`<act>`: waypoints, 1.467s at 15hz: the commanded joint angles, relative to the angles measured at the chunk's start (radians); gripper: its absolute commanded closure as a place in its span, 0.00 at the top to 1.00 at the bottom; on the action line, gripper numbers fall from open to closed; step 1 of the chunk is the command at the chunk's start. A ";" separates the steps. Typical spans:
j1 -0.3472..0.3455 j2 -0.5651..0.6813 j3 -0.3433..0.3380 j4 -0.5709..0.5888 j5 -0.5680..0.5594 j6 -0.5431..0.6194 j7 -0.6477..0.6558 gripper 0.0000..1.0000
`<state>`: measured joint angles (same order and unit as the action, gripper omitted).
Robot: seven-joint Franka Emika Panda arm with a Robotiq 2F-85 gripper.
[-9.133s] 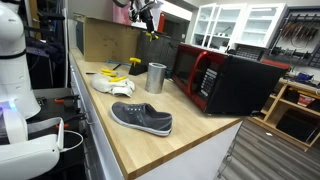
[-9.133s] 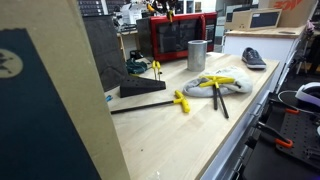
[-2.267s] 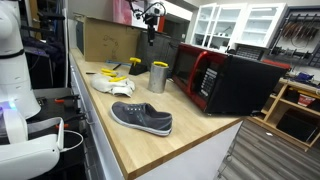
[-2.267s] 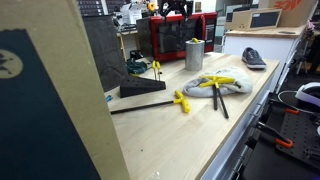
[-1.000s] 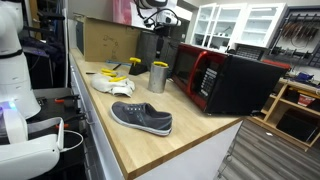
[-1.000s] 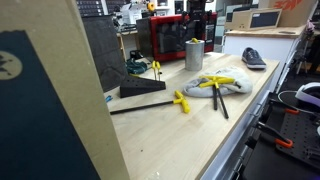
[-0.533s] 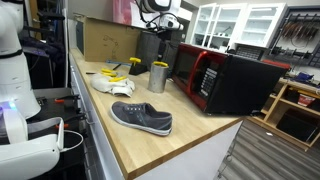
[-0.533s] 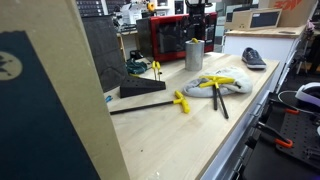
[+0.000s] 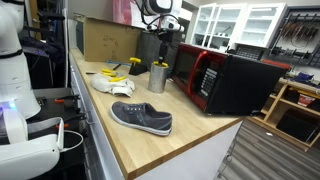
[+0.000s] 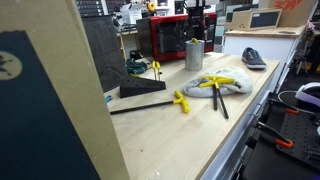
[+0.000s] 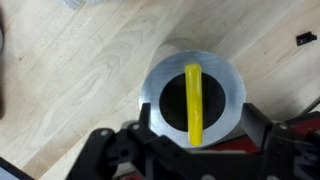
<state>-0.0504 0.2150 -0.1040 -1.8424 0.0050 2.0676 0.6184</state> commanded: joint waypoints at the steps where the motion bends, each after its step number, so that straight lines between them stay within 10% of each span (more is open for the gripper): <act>1: 0.010 0.017 -0.009 0.028 -0.015 -0.025 0.035 0.60; 9: 0.014 -0.003 -0.006 0.010 -0.016 -0.011 0.036 0.00; 22: 0.051 -0.174 0.055 -0.004 -0.025 0.005 0.017 0.04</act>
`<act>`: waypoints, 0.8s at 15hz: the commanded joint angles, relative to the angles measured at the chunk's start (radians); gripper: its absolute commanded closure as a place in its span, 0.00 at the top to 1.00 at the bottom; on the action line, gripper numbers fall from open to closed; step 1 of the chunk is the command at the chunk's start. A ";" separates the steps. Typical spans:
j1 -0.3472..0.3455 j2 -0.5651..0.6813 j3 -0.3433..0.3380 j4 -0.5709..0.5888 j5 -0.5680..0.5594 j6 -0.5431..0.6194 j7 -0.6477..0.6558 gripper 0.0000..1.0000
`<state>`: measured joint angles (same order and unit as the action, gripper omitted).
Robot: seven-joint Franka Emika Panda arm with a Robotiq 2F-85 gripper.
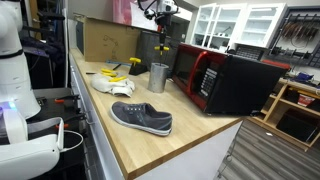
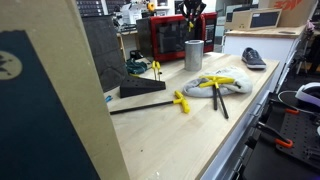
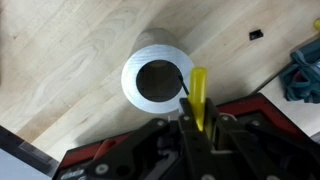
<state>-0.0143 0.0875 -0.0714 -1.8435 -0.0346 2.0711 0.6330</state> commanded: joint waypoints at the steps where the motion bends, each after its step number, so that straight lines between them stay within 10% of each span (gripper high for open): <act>1: 0.018 -0.055 0.033 -0.002 0.022 0.001 -0.001 0.04; 12: 0.064 -0.086 0.119 0.013 0.071 -0.012 0.006 0.04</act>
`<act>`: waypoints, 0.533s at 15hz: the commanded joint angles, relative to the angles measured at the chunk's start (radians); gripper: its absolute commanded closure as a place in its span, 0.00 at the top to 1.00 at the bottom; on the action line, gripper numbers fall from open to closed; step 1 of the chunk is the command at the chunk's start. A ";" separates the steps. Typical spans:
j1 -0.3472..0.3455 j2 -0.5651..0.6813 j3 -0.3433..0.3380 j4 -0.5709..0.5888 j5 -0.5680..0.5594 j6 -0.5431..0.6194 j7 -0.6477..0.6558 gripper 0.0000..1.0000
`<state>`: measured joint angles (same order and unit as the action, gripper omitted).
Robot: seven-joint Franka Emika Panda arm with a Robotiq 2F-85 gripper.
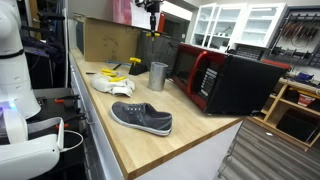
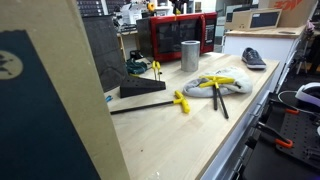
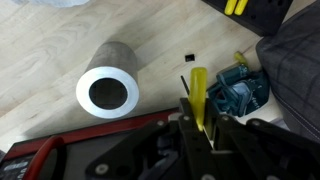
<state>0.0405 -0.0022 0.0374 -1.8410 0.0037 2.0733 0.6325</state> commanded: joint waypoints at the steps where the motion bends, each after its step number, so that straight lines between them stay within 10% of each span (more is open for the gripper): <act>1: 0.012 0.012 0.015 0.013 0.040 -0.015 0.013 0.04; 8: 0.046 0.069 0.042 0.042 0.102 -0.003 0.030 0.04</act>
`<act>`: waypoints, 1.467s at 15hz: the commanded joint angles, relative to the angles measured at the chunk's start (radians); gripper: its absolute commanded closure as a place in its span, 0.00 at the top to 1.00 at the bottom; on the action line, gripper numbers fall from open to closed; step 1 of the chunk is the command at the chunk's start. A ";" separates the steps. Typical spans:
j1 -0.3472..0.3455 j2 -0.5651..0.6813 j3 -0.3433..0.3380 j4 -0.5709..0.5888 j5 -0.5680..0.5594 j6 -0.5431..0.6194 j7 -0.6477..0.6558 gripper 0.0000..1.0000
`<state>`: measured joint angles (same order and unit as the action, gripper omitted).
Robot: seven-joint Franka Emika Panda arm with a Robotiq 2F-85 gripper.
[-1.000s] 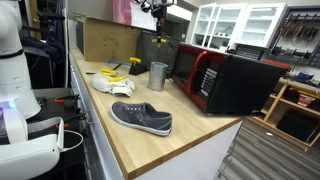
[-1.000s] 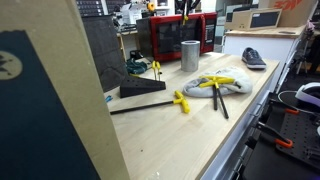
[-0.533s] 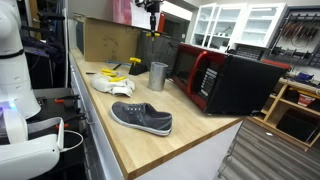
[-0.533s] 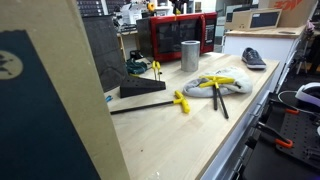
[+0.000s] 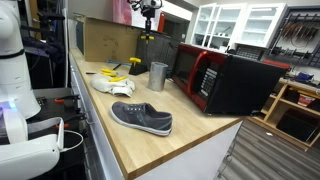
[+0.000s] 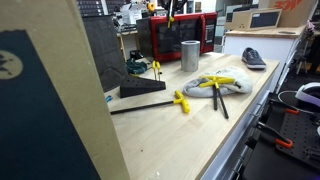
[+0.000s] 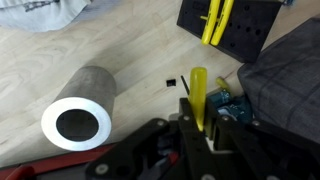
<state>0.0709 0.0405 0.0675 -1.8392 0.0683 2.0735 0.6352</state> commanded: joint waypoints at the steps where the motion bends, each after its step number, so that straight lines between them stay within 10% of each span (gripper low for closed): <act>1: 0.024 0.031 0.016 0.051 0.047 -0.005 0.031 0.04; 22: 0.101 0.173 0.044 0.167 0.086 -0.003 0.318 0.04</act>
<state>0.1611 0.1967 0.1164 -1.6876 0.1365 2.0751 0.9055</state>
